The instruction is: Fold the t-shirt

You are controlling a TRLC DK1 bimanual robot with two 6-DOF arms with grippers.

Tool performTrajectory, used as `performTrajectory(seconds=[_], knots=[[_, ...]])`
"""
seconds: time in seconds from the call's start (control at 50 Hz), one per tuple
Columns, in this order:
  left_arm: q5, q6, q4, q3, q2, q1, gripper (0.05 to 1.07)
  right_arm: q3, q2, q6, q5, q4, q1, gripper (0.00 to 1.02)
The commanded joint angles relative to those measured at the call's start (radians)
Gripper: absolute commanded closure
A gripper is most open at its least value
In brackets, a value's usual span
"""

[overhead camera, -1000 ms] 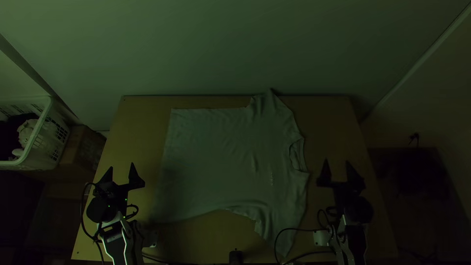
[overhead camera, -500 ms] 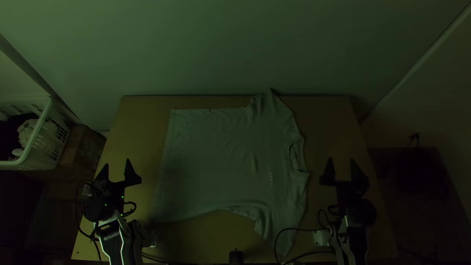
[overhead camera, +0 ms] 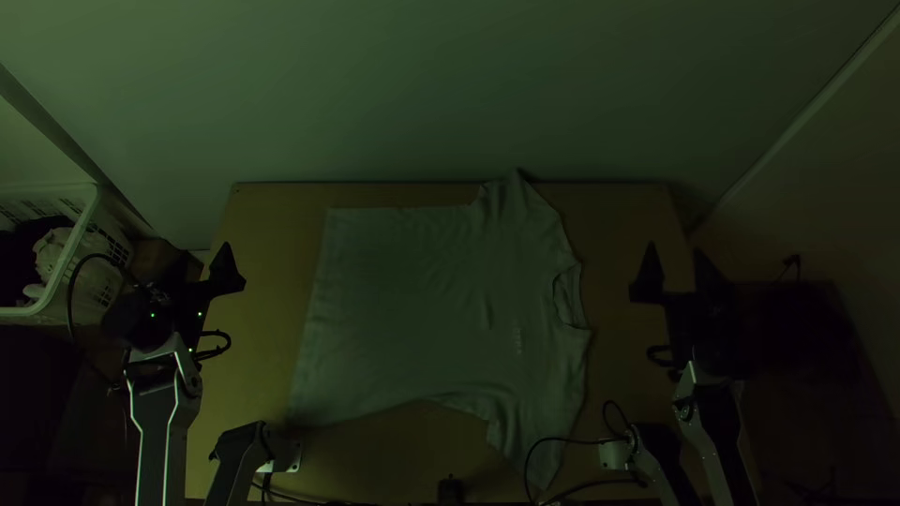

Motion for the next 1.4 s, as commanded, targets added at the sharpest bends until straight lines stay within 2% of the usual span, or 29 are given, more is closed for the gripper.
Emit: performTrajectory(seconds=[0.0,0.28,0.56,1.12,1.38], knots=[[-0.021,-0.016,0.005,0.112,0.087,-0.056,0.09,0.107,0.114,0.001,0.001,0.020,0.007,0.04],[-0.035,-0.002,-0.056,0.368,0.340,-0.159,0.09,0.329,0.346,0.001,-0.003,-0.009,0.011,0.04],[-0.068,0.012,-0.173,0.603,0.584,-0.235,0.09,0.593,0.597,0.019,-0.005,-0.199,0.048,0.04],[-0.076,0.028,-0.321,0.864,0.944,-0.274,0.09,0.860,0.939,0.074,0.000,-0.340,0.108,0.04],[-0.085,0.038,-0.361,0.957,1.107,-0.283,0.11,0.986,1.124,0.085,-0.002,-0.503,0.148,0.04]])
